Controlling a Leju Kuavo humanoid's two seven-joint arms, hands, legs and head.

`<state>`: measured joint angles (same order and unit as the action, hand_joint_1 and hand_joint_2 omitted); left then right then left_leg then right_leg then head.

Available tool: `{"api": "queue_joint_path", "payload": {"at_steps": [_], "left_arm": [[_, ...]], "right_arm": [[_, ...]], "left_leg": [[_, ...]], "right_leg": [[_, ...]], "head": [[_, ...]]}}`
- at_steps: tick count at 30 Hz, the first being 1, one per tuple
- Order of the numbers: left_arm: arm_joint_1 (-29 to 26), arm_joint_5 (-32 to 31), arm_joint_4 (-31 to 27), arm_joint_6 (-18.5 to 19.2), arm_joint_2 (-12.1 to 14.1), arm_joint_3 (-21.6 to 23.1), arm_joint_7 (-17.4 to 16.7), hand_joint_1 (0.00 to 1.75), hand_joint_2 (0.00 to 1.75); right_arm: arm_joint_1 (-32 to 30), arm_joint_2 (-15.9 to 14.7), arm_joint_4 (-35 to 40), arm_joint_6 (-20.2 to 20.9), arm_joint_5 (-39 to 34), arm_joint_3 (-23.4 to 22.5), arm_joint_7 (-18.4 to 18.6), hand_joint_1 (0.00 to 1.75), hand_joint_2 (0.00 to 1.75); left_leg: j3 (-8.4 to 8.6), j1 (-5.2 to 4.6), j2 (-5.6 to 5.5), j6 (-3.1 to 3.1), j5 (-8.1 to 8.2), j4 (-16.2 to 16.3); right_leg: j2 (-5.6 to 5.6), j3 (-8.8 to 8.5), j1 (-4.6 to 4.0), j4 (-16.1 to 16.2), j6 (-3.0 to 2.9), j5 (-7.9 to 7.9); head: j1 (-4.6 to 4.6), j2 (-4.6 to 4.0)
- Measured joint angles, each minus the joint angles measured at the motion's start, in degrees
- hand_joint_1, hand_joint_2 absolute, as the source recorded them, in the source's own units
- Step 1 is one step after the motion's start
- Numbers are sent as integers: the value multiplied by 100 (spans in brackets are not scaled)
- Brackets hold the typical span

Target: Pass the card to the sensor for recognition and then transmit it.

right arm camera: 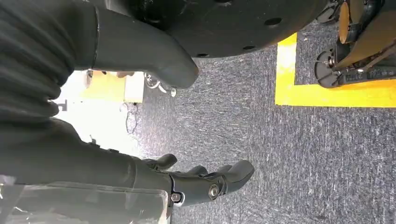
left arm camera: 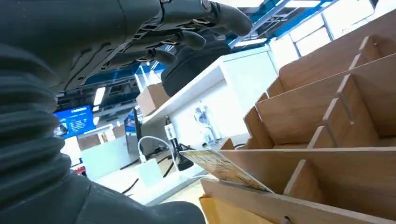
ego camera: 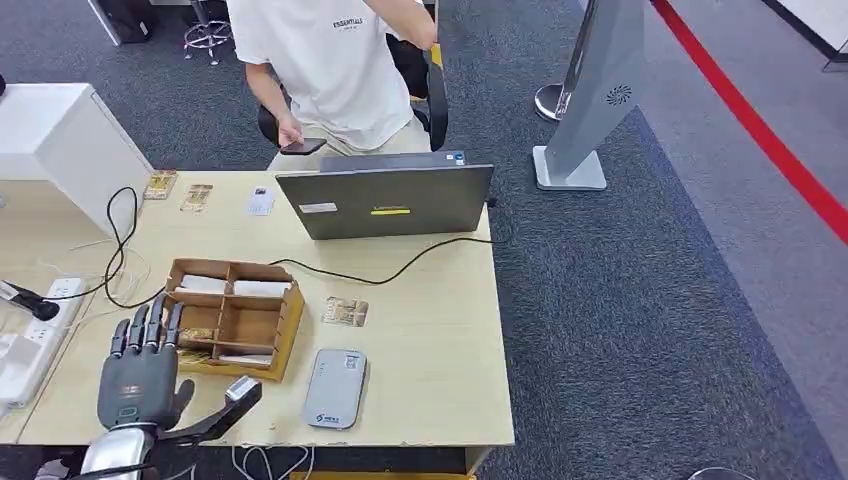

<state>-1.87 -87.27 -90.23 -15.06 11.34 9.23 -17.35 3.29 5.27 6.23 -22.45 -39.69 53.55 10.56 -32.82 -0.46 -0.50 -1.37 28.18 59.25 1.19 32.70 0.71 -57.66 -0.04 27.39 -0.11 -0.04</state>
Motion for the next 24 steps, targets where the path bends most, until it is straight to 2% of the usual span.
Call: {"api": "queue_joint_path", "payload": {"at_steps": [11, 24], "left_arm": [[104, 55, 405, 4, -39, -234, 11, 0, 175], [108, 63, 497, 0, -81, -269, 116, 0, 175]], "right_arm": [[2, 0, -7, 7, 9, 112, -4, 0, 175], [3, 0, -13, 7, -9, 129, -4, 0, 175]], "left_leg": [[0, 0, 0, 0, 0, 0], [0, 0, 0, 0, 0, 0]], "right_leg": [[0, 0, 0, 0, 0, 0], [0, 0, 0, 0, 0, 0]], "head": [[0, 0], [0, 0]]}}
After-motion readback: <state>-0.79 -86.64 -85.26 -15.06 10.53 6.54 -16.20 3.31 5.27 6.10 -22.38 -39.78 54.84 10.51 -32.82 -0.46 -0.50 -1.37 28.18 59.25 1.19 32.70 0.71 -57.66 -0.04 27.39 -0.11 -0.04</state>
